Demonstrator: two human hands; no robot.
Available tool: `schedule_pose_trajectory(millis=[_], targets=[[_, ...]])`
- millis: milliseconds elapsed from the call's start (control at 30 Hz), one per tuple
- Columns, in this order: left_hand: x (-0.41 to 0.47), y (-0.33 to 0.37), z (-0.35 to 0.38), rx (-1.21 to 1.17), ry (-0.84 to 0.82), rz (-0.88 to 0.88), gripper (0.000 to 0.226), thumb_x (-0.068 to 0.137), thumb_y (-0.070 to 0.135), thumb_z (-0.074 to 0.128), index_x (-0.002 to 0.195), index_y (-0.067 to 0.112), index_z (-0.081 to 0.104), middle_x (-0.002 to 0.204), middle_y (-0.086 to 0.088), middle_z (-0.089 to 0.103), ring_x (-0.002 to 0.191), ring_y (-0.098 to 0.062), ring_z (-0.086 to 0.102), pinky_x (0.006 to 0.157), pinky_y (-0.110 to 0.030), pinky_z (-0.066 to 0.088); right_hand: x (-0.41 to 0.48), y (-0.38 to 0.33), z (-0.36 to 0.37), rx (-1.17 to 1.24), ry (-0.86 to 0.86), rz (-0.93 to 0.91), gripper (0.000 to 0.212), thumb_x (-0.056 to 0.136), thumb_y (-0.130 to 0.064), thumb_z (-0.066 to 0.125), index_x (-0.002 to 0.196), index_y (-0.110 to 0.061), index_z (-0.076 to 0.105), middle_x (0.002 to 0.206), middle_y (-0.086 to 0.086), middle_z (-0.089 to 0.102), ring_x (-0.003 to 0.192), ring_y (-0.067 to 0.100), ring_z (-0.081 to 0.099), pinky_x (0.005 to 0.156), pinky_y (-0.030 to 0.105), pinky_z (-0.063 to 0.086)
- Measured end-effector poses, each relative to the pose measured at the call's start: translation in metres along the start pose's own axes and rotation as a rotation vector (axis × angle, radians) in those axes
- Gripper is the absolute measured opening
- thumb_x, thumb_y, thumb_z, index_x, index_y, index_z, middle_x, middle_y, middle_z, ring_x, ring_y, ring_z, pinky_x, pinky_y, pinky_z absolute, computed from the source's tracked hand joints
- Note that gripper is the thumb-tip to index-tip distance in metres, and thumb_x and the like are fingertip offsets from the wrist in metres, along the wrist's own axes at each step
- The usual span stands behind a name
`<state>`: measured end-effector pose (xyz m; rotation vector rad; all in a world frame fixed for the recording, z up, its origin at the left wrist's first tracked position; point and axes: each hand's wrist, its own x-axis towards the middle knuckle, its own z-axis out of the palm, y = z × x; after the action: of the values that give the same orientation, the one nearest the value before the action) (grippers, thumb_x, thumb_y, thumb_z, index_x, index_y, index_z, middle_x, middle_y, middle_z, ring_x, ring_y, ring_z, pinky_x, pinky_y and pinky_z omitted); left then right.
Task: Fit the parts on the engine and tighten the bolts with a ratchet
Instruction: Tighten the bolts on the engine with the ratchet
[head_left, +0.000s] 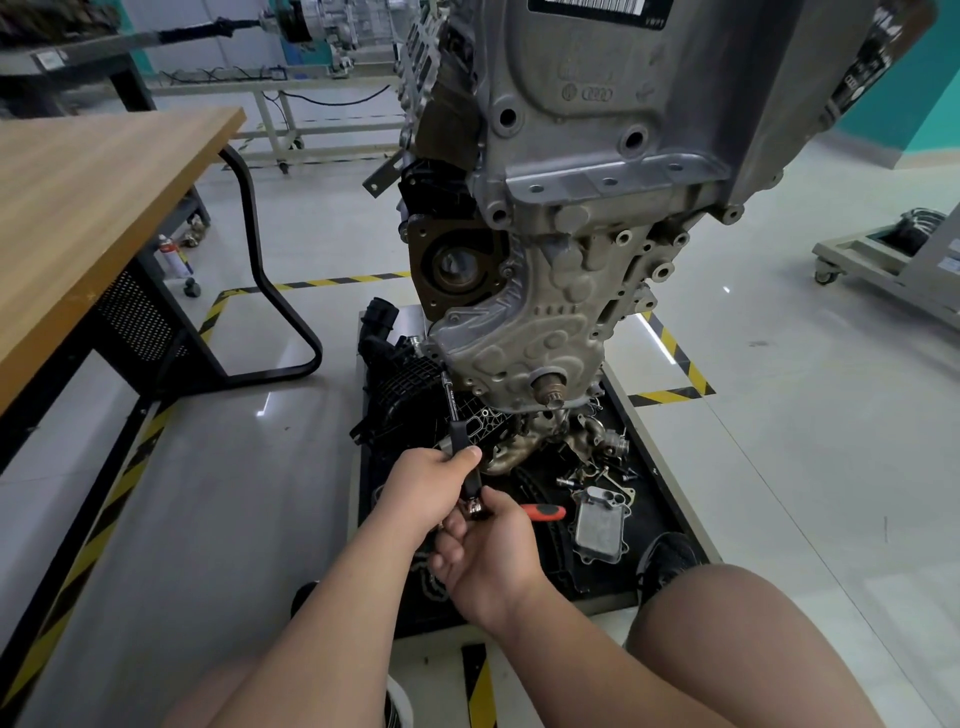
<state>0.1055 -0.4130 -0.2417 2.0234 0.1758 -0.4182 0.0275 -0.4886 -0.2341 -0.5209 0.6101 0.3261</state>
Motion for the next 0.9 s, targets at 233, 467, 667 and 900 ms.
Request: schedule_pose_trajectory(millis=[233, 467, 667, 900], targets=[[-0.001, -0.004, 0.000, 0.042, 0.017, -0.029, 0.043, 0.079, 0.059, 0.059, 0.051, 0.027, 0.065, 0.037, 0.006, 0.049, 0.037, -0.013, 0.048, 0.052, -0.026, 0.036, -0.001, 0.000, 0.003, 0.023, 0.033, 0.047, 0.045, 0.101, -0.042, 0.031, 0.074, -0.011, 0.050, 0.053, -0.001, 0.036, 0.040, 0.012, 0.027, 0.050, 0.027, 0.030], [0.002, -0.004, -0.001, 0.056, 0.020, -0.005, 0.048, 0.079, 0.057, 0.061, 0.043, 0.026, 0.056, 0.036, 0.005, 0.047, 0.035, -0.014, 0.047, 0.051, -0.027, 0.037, 0.001, 0.006, 0.003, -0.125, 0.065, -0.061, 0.043, 0.105, -0.040, 0.033, 0.086, -0.009, 0.054, 0.055, 0.000, 0.042, 0.041, 0.012, 0.032, 0.048, 0.026, 0.035], [0.004, -0.001, 0.001, 0.069, 0.047, 0.020, 0.043, 0.083, 0.048, 0.065, 0.060, 0.012, 0.069, 0.052, -0.001, 0.066, 0.060, -0.019, 0.064, 0.072, -0.040, 0.054, 0.002, 0.008, -0.009, -0.835, 0.123, -0.512, 0.037, 0.102, -0.024, 0.042, 0.136, -0.038, 0.040, 0.095, -0.002, 0.063, 0.078, 0.010, 0.054, 0.073, 0.028, 0.044], [0.007, -0.002, 0.003, 0.048, 0.061, 0.025, 0.043, 0.083, 0.046, 0.066, 0.053, 0.015, 0.063, 0.047, 0.005, 0.063, 0.054, -0.015, 0.059, 0.064, -0.034, 0.049, 0.005, 0.006, -0.010, -0.988, 0.183, -0.604, 0.020, 0.101, -0.030, 0.042, 0.116, -0.043, 0.043, 0.083, -0.013, 0.065, 0.068, -0.005, 0.060, 0.064, 0.020, 0.042]])
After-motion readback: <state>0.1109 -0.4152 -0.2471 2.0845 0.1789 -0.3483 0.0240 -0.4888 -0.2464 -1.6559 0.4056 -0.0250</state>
